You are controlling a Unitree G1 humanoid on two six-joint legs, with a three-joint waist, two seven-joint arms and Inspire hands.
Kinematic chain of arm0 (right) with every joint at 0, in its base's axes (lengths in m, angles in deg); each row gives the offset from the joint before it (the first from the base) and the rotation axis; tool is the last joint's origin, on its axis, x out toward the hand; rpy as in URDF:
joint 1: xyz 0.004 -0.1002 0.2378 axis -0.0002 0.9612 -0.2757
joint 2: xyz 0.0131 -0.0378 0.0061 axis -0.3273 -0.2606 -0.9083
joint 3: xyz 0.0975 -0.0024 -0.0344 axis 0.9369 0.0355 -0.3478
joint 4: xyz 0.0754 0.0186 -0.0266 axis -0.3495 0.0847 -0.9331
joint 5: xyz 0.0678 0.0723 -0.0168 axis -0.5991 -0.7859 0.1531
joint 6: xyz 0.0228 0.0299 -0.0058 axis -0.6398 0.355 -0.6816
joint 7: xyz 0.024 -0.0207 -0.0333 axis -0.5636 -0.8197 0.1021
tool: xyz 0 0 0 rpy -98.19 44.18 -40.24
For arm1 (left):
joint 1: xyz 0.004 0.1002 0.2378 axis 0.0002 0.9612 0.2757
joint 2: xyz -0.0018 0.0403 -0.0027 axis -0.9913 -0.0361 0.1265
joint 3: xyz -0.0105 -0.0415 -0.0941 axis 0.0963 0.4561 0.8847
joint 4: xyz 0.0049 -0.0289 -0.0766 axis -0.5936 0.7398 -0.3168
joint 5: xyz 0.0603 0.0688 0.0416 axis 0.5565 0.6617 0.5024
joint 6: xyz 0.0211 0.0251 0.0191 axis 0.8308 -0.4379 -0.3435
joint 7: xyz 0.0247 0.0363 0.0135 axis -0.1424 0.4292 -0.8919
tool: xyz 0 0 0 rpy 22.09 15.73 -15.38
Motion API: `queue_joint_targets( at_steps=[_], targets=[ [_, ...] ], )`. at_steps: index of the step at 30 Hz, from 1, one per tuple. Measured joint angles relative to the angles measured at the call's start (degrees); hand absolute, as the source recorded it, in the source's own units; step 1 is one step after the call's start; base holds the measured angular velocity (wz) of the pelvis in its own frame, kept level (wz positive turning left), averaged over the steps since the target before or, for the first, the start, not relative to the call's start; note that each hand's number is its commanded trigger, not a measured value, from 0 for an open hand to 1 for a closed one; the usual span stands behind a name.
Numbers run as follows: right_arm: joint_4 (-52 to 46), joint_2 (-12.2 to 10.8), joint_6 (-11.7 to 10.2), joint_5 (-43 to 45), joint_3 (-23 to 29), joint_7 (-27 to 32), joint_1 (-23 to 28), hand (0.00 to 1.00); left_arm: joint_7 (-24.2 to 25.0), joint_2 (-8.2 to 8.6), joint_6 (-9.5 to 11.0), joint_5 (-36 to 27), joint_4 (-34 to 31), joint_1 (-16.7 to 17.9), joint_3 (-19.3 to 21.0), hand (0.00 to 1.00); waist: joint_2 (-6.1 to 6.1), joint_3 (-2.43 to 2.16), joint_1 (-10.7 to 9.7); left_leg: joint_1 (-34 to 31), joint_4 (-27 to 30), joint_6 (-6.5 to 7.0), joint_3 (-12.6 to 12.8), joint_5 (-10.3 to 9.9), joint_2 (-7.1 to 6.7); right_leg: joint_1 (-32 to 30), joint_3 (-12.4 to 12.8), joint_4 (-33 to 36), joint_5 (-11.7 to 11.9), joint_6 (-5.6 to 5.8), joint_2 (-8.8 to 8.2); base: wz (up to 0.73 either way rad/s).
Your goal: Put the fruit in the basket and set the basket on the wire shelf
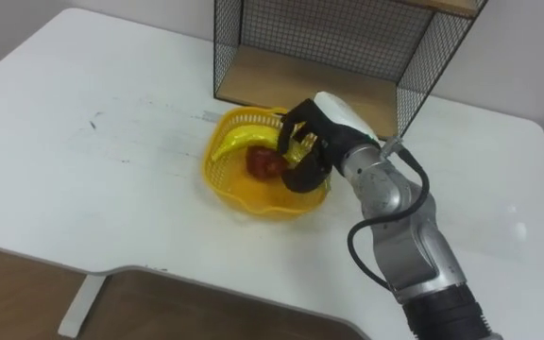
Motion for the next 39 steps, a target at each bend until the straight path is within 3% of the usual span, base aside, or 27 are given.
queue_joint_targets(
  at_steps=[18,20,24,29,32,39],
  targets=[
    [0.0,0.0,0.0,-0.1,0.0,-0.2,0.0,0.00,-1.1,0.00,0.0,0.0,0.0,-0.2,-0.3,0.00,0.45,0.27,-0.1,-0.1,-0.1,0.00,-0.1,0.0,0.00,-0.1,0.0,0.0,0.0,0.00,0.01,0.00],
    [-0.1,0.3,-0.1,-2.9,0.2,-0.2,0.0,0.00,-1.3,0.04,0.0,0.0,-0.1,-0.3,0.0,0.00,0.19,-0.03,-0.3,-0.2,0.0,0.00,-0.1,0.0,-0.01,-0.1,-0.1,-0.1,0.0,0.00,0.01,0.00],
    [-1.9,0.4,-0.1,-7.3,0.3,0.2,0.0,0.00,-2.3,0.38,0.0,0.0,-0.1,0.1,0.7,0.00,0.70,-0.12,-0.7,-0.1,0.3,0.00,0.0,0.0,-0.01,0.0,-0.1,-0.1,0.0,0.01,0.00,0.00],
    [-4.1,0.4,-0.2,-13.5,1.5,2.2,0.1,0.00,-2.8,0.91,0.0,0.0,-0.2,1.3,2.9,0.00,2.51,-0.77,-2.0,0.5,0.2,0.00,0.0,0.0,-0.03,0.7,-0.2,-0.2,0.0,0.01,-0.04,0.00],
    [-5.5,0.6,-0.2,-14.0,2.6,3.1,0.2,0.00,-2.8,0.92,0.0,-0.1,-0.9,1.9,2.9,0.00,3.32,-0.86,-2.5,0.6,0.1,0.01,0.0,0.0,-0.03,0.9,-0.3,-0.2,0.0,0.01,-0.05,0.00],
    [-5.9,0.8,-0.7,-14.2,4.5,4.6,0.2,0.00,-2.8,0.92,0.1,-0.1,-0.8,2.3,3.2,0.00,3.16,-0.96,-3.9,1.1,-0.2,-0.04,0.1,0.3,-0.03,1.1,0.0,-0.1,0.0,0.01,-0.04,0.00]
  ],
)
